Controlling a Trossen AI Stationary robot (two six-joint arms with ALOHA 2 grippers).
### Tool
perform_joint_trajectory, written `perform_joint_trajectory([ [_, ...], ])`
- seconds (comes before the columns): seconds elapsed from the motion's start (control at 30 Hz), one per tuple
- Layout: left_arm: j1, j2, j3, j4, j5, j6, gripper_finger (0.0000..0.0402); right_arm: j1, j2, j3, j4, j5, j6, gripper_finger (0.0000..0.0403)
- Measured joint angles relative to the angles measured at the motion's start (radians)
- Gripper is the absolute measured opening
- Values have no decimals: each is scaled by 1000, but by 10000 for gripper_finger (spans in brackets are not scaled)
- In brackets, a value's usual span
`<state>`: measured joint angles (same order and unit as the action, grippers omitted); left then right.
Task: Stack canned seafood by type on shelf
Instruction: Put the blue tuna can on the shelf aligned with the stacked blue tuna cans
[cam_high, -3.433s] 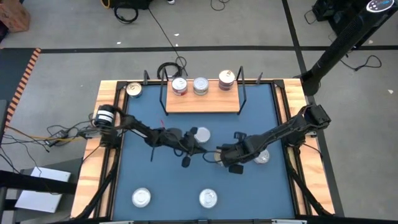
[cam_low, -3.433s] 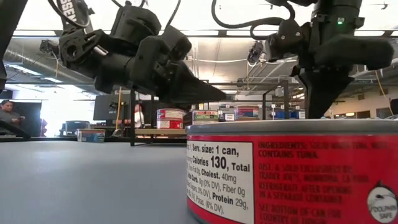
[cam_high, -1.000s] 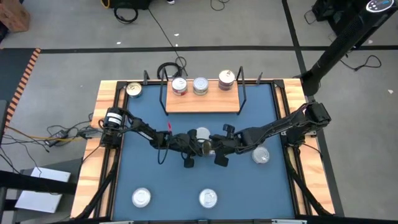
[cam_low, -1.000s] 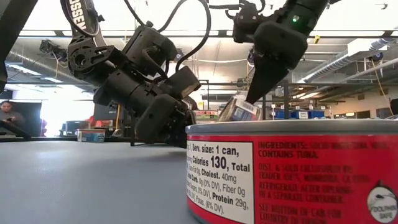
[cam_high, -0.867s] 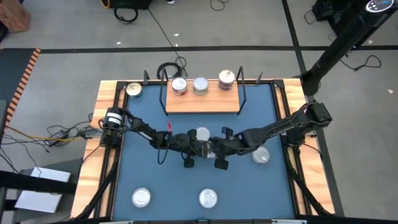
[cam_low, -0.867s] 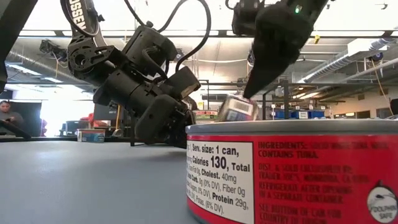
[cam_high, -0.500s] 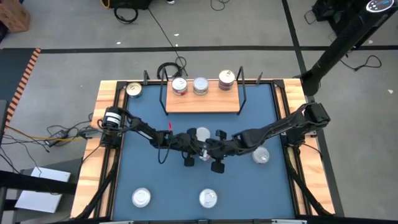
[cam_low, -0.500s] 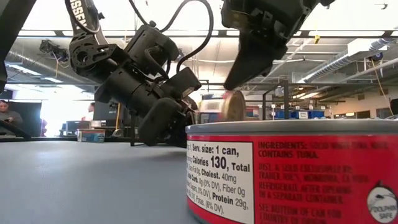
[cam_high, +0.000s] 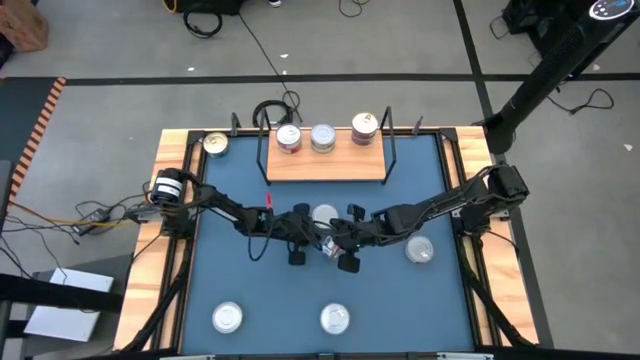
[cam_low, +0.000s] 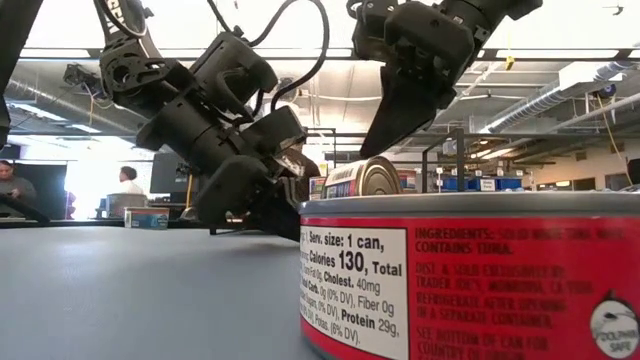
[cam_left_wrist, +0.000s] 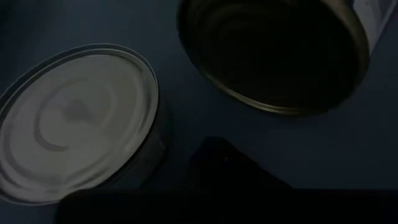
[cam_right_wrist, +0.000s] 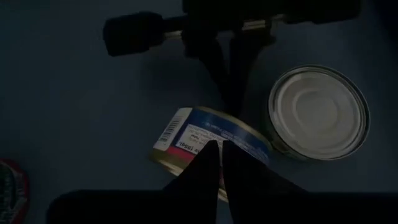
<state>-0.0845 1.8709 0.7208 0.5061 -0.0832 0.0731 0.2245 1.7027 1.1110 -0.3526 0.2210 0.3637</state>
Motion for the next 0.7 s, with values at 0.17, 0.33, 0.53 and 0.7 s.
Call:
perform_joint_trajectory([
  [0.17,-3,-4,-5,-3,1,0,5,0,-4,5,6,104,-30,35],
  [0.33,-3,-3,-4,3,5,-7,5,-1,-11,56,-39,126,-57,55],
  [0.53,-10,-2,-5,19,53,-4,5,35,-13,149,-255,121,3,71],
  [0.7,-25,-1,-5,22,55,-6,5,51,-10,130,-371,119,108,43],
])
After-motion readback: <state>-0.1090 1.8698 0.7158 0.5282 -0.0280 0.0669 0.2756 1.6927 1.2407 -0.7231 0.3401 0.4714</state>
